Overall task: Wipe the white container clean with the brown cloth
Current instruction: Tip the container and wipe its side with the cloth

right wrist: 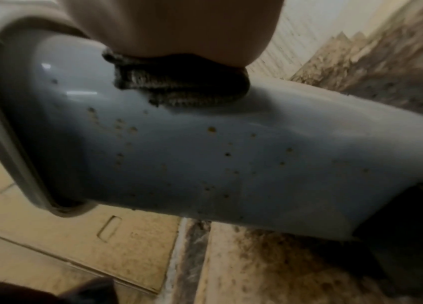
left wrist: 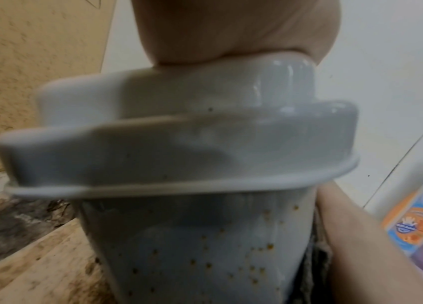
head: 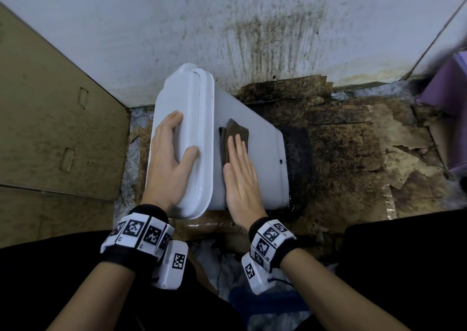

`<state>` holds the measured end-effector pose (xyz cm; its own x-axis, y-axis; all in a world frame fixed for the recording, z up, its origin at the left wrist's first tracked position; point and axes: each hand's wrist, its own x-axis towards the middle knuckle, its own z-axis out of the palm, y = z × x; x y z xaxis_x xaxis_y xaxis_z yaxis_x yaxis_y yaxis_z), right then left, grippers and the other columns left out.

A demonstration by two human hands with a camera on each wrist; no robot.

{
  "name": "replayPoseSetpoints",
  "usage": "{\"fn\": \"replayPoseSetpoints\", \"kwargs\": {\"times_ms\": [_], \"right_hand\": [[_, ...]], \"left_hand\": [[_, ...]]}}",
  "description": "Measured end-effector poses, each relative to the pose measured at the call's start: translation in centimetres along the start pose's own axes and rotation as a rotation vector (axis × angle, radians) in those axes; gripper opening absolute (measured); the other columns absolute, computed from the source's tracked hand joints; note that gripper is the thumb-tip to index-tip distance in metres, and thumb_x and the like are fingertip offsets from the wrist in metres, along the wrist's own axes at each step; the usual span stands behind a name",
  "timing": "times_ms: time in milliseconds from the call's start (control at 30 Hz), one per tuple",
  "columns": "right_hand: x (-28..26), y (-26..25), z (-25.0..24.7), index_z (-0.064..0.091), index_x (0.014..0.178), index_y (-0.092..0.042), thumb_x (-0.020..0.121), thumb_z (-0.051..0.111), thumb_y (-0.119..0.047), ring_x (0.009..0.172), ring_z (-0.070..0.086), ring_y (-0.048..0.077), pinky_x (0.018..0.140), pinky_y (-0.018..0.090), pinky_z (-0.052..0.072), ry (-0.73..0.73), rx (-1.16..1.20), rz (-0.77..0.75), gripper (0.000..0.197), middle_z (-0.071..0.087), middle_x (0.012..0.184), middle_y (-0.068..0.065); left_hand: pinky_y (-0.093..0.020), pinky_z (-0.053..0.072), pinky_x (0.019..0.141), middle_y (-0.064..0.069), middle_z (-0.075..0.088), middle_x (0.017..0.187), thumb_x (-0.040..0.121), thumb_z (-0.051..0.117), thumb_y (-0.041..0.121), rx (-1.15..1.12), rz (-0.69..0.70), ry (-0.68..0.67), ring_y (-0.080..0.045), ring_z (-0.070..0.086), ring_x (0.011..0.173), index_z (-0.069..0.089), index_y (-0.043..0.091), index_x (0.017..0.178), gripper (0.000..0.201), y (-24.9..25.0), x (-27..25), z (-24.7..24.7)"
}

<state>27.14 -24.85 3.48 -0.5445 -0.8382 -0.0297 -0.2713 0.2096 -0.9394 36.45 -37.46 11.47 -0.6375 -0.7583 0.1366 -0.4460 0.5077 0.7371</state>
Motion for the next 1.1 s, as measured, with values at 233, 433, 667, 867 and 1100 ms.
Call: {"fn": "replayPoseSetpoints", "kwargs": {"times_ms": [233,433,667,867,1100], "right_hand": [[0.1,3.1,-0.3,-0.003,0.161,-0.031,0.111,0.021,-0.034,0.152,-0.012,-0.003,0.125,0.029,-0.004,-0.002,-0.081,0.008,0.055,-0.011,0.169,-0.014],[0.9,10.1,-1.1,-0.003,0.162,-0.018,0.105,0.006,-0.043,0.155,-0.018,0.017,0.127,0.041,-0.005,-0.029,-0.166,0.355,0.062,-0.019,0.168,0.004],[1.7,10.5,-0.9,0.000,0.162,-0.016,0.109,0.018,-0.037,0.155,-0.016,0.016,0.127,0.042,0.000,0.013,-0.128,0.455,0.060,-0.016,0.169,0.003],[0.7,4.2,-1.6,-0.004,0.160,-0.031,0.109,0.021,-0.045,0.154,-0.014,0.011,0.125,0.040,-0.007,0.006,0.065,0.377,0.059,-0.014,0.169,-0.006],[0.9,-1.1,-0.5,0.003,0.159,-0.037,0.110,0.030,-0.038,0.153,-0.011,0.002,0.124,0.029,-0.004,-0.008,0.143,0.128,0.057,-0.006,0.168,-0.014]], "left_hand": [[-0.046,0.029,0.123,0.003,0.039,0.155,0.093,0.054,0.024,-0.036,-0.036,0.006,-0.011,0.034,0.146,0.038,0.019,0.151,0.060,-0.8,-0.2,-0.7],[-0.042,0.026,0.124,0.005,0.038,0.156,0.092,0.054,0.026,-0.059,-0.044,0.001,-0.008,0.032,0.146,0.038,0.022,0.151,0.061,-1.0,-0.3,-0.8],[-0.039,0.024,0.125,0.006,0.036,0.157,0.093,0.053,0.028,-0.037,-0.027,-0.008,-0.008,0.031,0.147,0.037,0.021,0.151,0.061,-0.8,-0.2,-0.6],[-0.035,0.024,0.124,0.006,0.036,0.156,0.093,0.053,0.026,-0.026,-0.012,-0.002,-0.009,0.031,0.147,0.038,0.019,0.150,0.059,-0.8,-0.1,-0.4],[-0.030,0.022,0.124,0.003,0.035,0.158,0.095,0.051,0.027,0.000,0.004,-0.010,-0.009,0.029,0.148,0.038,0.016,0.152,0.059,-0.2,-0.1,0.0]]}}
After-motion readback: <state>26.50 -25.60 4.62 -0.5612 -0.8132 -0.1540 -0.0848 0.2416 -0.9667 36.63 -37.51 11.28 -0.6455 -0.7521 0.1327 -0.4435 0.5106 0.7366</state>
